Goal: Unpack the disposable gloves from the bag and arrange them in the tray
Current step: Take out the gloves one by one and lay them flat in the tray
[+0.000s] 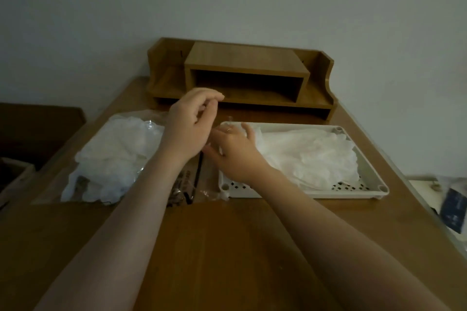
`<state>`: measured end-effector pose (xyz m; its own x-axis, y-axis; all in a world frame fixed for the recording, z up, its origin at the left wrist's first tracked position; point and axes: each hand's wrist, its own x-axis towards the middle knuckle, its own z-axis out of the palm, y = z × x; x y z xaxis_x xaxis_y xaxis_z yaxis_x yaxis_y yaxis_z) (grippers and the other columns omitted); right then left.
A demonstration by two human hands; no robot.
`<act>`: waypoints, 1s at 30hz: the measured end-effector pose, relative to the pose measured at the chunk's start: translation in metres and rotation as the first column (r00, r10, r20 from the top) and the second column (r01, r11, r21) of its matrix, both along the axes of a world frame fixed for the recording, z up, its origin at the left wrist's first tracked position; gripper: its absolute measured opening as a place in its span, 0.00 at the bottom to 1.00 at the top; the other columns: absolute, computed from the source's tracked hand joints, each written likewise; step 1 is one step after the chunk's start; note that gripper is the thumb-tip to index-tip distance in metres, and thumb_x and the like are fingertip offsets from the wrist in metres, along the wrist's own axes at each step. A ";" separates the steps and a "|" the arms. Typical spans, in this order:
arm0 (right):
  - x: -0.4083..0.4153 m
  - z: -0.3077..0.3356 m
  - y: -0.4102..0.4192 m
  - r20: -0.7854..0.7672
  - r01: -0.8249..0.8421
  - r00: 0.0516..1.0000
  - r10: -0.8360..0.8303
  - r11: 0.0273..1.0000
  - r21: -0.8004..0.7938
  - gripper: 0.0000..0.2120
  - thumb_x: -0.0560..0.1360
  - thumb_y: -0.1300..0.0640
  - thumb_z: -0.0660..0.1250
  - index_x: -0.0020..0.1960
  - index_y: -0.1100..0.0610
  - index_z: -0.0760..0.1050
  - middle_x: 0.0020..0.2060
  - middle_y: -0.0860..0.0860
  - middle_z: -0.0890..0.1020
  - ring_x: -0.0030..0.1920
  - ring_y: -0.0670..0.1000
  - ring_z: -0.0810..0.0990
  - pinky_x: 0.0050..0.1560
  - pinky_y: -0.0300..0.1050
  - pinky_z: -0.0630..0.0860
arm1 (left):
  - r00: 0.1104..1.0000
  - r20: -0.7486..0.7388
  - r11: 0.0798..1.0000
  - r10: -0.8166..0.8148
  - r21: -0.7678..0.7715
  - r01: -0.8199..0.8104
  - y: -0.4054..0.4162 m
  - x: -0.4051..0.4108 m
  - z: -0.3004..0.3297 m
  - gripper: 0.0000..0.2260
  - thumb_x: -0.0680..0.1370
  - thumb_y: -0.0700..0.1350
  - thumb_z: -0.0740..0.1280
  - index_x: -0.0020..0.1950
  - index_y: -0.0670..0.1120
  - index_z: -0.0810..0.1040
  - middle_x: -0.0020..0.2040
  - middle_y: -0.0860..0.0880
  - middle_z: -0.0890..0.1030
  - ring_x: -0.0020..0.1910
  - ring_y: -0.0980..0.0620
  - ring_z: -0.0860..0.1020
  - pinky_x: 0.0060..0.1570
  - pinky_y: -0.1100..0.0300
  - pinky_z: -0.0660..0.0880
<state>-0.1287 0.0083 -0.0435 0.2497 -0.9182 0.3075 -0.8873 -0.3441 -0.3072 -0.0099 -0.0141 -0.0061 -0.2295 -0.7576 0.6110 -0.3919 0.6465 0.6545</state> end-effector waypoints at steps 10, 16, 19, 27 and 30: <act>0.038 -0.031 -0.059 -0.280 0.109 0.957 -0.077 0.989 0.099 0.12 0.78 0.66 0.58 0.60 0.60 0.72 0.55 0.57 0.78 0.57 0.58 0.74 0.54 0.48 0.71 | 0.986 -0.161 0.964 0.035 0.266 0.009 -0.024 0.023 -0.009 0.11 0.82 0.41 0.56 0.53 0.49 0.78 0.47 0.56 0.77 0.44 0.66 0.75 0.41 0.78 0.69; 0.030 -0.022 -0.048 -0.016 0.093 0.996 -0.092 0.994 0.054 0.07 0.77 0.63 0.59 0.46 0.63 0.76 0.38 0.55 0.77 0.40 0.54 0.73 0.41 0.45 0.67 | 0.999 -0.041 0.927 -0.009 0.375 0.023 -0.030 0.024 -0.018 0.11 0.79 0.39 0.58 0.47 0.51 0.78 0.48 0.54 0.79 0.50 0.58 0.76 0.45 0.68 0.71; 0.021 -0.007 -0.036 0.303 0.116 0.945 -0.126 0.992 0.049 0.05 0.76 0.63 0.61 0.43 0.63 0.75 0.36 0.54 0.76 0.36 0.52 0.73 0.37 0.44 0.69 | 0.998 0.046 0.930 -0.053 0.365 0.032 -0.031 0.022 -0.022 0.08 0.81 0.44 0.58 0.51 0.51 0.77 0.46 0.54 0.78 0.45 0.58 0.77 0.42 0.65 0.74; -0.004 0.031 -0.017 0.918 0.007 0.347 -0.191 0.979 0.201 0.12 0.78 0.64 0.56 0.36 0.58 0.70 0.33 0.51 0.72 0.36 0.49 0.71 0.40 0.43 0.69 | 0.928 0.320 0.931 -0.190 0.358 0.067 -0.027 0.028 -0.026 0.11 0.76 0.53 0.67 0.44 0.46 0.76 0.36 0.52 0.76 0.34 0.54 0.74 0.34 0.64 0.66; -0.012 0.035 -0.011 0.942 0.017 0.243 -0.229 0.973 0.232 0.12 0.80 0.59 0.58 0.39 0.57 0.72 0.33 0.50 0.73 0.36 0.49 0.72 0.42 0.44 0.72 | 0.936 0.311 0.943 -0.166 0.328 0.058 -0.025 0.026 -0.027 0.14 0.77 0.50 0.66 0.40 0.40 0.76 0.34 0.44 0.75 0.32 0.49 0.72 0.32 0.62 0.65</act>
